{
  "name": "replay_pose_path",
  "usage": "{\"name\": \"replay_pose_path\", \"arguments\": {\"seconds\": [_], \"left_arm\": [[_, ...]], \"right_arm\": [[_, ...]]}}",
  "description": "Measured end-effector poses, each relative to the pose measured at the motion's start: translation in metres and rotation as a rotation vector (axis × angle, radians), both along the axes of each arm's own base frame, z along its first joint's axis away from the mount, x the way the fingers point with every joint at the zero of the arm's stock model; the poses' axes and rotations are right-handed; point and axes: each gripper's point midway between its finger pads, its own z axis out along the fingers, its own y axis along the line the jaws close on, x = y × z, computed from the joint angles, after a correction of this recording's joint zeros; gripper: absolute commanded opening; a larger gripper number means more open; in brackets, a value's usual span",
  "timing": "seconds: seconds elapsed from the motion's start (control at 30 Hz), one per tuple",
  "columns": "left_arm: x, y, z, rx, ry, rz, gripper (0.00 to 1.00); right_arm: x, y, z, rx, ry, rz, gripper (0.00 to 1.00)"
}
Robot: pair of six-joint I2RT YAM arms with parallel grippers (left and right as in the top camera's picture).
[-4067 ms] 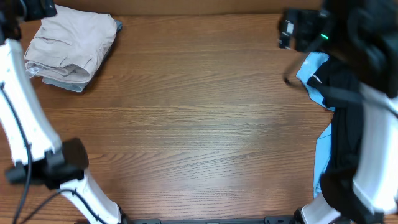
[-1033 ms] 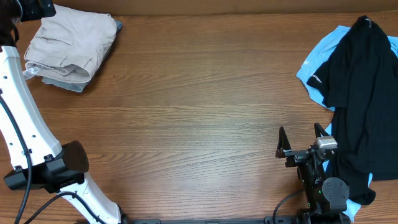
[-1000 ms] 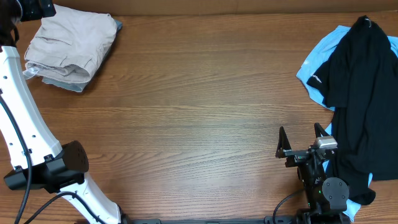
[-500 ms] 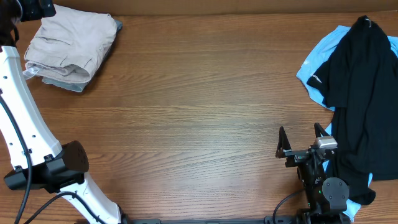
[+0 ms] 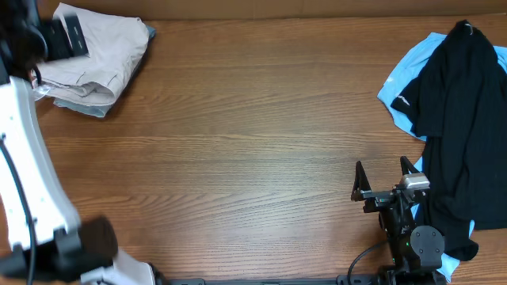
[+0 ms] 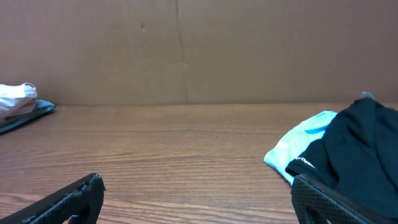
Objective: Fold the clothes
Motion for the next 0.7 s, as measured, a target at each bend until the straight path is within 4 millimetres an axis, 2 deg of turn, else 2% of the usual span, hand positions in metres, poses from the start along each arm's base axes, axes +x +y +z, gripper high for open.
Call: {"name": "replay_pose_path", "arguments": {"seconds": [0.17, 0.27, 0.4, 0.47, 0.63, 0.7], "left_arm": [[-0.071, -0.025, -0.051, -0.05, 0.144, -0.001, 1.0], [-0.111, -0.043, -0.093, -0.084, 0.25, -0.013, 1.0], [-0.153, -0.068, -0.153, -0.085, 0.358, -0.053, 1.0], [-0.153, -0.075, -0.174, -0.048, 0.301, -0.081, 1.0], [-0.132, -0.094, -0.197, 0.04, 0.01, -0.154, 1.0], [-0.133, -0.103, -0.209, 0.059, -0.084, -0.182, 1.0]], "right_arm": [[0.0, 0.0, 0.0, 0.0, 0.001, 0.0, 1.0], [0.0, 0.0, 0.0, 0.0, 0.0, 0.0, 1.0], [0.0, 0.0, 0.0, 0.0, 0.001, 0.0, 1.0], [0.0, 0.0, 0.0, 0.0, 0.001, -0.001, 1.0], [0.0, 0.0, 0.0, 0.0, 0.0, 0.0, 1.0], [0.0, 0.0, 0.0, 0.0, 0.001, 0.0, 1.0]]}}
